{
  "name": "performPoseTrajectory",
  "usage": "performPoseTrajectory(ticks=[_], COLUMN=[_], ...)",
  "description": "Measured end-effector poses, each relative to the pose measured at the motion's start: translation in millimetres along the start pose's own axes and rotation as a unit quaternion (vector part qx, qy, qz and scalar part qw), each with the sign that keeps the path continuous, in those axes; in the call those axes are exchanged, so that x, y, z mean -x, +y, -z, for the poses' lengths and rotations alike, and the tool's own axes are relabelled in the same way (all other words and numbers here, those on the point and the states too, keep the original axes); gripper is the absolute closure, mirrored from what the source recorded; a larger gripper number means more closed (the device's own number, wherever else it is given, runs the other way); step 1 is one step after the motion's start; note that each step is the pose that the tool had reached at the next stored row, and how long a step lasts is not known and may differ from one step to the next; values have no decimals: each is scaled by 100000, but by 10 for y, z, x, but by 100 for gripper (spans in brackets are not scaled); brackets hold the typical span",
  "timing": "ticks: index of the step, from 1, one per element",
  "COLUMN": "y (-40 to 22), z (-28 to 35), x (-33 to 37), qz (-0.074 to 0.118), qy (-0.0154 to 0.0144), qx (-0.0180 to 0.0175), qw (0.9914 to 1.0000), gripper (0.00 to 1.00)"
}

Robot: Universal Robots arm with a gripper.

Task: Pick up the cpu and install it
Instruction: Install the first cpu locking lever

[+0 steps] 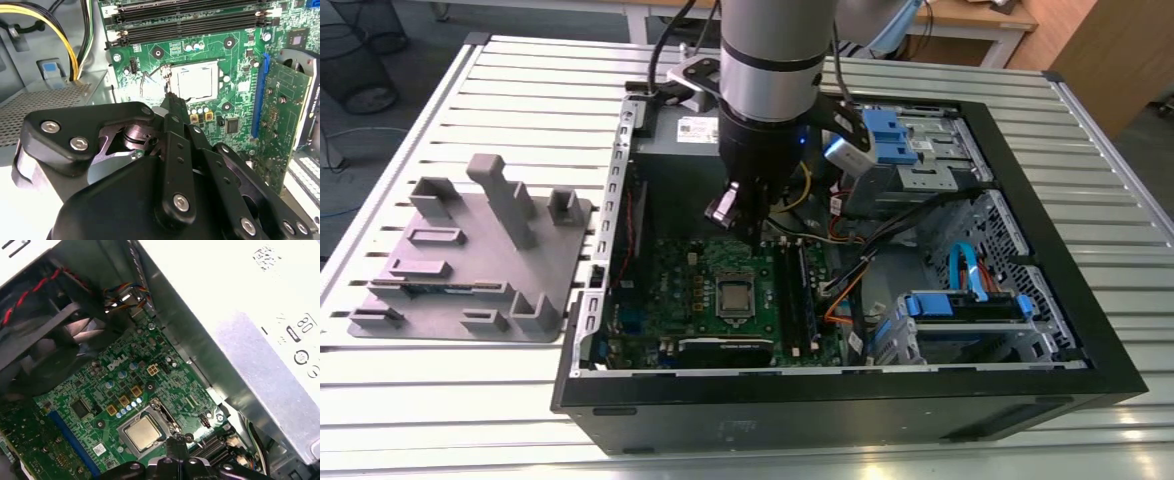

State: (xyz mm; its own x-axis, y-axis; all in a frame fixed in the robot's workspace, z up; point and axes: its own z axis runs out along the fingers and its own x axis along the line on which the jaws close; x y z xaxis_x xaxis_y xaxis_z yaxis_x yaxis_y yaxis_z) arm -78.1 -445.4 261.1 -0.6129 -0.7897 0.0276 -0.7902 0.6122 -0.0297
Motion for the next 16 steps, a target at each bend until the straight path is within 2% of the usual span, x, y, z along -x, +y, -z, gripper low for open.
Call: performPoseTrajectory(ticks=[4, 10, 12, 16], y=[-1, -2, -11, -12], z=[-1, -12, -15, -15], x=[0, 2, 9, 9], qz=[-2519, -6140, -6651, -6666], qy=[60, 27, 14, 17], qx=[91, 305, 334, 338], qw=[99968, 99811, 99778, 99777], gripper=[89, 89, 89, 89])
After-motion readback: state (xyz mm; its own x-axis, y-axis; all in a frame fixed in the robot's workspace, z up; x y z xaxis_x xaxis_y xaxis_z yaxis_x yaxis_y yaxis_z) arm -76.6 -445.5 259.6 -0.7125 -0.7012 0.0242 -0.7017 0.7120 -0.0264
